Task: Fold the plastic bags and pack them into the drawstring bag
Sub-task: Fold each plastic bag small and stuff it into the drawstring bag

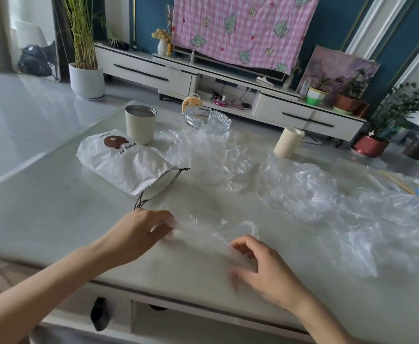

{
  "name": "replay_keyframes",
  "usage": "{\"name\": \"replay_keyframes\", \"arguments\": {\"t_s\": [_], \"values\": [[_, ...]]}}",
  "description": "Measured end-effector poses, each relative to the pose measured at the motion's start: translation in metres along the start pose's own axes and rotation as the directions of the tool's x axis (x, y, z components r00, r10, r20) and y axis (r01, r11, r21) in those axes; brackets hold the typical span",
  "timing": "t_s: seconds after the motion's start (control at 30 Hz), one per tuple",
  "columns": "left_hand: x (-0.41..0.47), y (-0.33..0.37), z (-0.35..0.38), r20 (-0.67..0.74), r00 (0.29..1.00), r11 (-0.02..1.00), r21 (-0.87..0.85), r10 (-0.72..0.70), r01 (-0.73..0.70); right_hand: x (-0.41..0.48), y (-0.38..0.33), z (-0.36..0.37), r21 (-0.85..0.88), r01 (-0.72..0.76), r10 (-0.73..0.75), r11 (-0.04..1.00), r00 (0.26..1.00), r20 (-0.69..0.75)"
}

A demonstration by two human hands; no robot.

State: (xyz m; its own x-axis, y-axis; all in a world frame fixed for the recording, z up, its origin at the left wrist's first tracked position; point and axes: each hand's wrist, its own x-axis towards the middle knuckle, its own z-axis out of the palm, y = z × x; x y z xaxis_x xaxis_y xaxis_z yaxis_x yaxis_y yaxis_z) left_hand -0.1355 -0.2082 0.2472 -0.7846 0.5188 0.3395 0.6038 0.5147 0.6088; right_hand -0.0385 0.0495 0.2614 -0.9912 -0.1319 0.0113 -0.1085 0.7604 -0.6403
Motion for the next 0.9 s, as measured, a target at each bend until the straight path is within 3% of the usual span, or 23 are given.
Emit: {"name": "replay_keyframes", "arguments": {"t_s": [0.13, 0.2, 0.3, 0.43, 0.57, 0.77, 0.9], "values": [[0.000, 0.003, -0.001, 0.116, 0.991, 0.998, 0.007, -0.064, 0.063, 0.000, 0.004, -0.008, 0.121, -0.069, 0.073, 0.990, 0.997, -0.027], [0.004, 0.004, 0.002, 0.103, 0.983, 0.989, 0.013, -0.149, 0.149, 0.001, 0.001, -0.015, 0.249, -0.090, 0.100, 0.964, 0.995, -0.028], [0.010, 0.004, 0.009, 0.088, 0.957, 0.961, 0.021, -0.276, 0.275, 0.010, -0.003, -0.013, 0.372, -0.107, 0.174, 0.922, 0.973, -0.151], [0.022, 0.007, 0.021, -0.011, 0.935, 0.904, 0.250, -0.354, 0.346, 0.025, 0.001, 0.010, 0.116, -0.259, 0.282, 0.959, 0.911, -0.300], [0.032, 0.005, 0.031, -0.101, 0.933, 0.876, 0.320, -0.346, 0.360, 0.034, -0.002, 0.022, -0.271, -0.375, 0.238, 0.887, 0.871, -0.429], [0.036, 0.005, 0.034, -0.141, 0.954, 0.827, 0.476, -0.263, 0.298, 0.033, 0.005, 0.014, -0.422, -0.423, 0.203, 0.802, 0.857, -0.474], [0.035, 0.002, 0.030, -0.089, 0.996, 0.845, 0.532, -0.007, 0.053, 0.029, 0.028, 0.013, -0.530, -0.320, -0.014, 0.785, 0.847, -0.532]]}}
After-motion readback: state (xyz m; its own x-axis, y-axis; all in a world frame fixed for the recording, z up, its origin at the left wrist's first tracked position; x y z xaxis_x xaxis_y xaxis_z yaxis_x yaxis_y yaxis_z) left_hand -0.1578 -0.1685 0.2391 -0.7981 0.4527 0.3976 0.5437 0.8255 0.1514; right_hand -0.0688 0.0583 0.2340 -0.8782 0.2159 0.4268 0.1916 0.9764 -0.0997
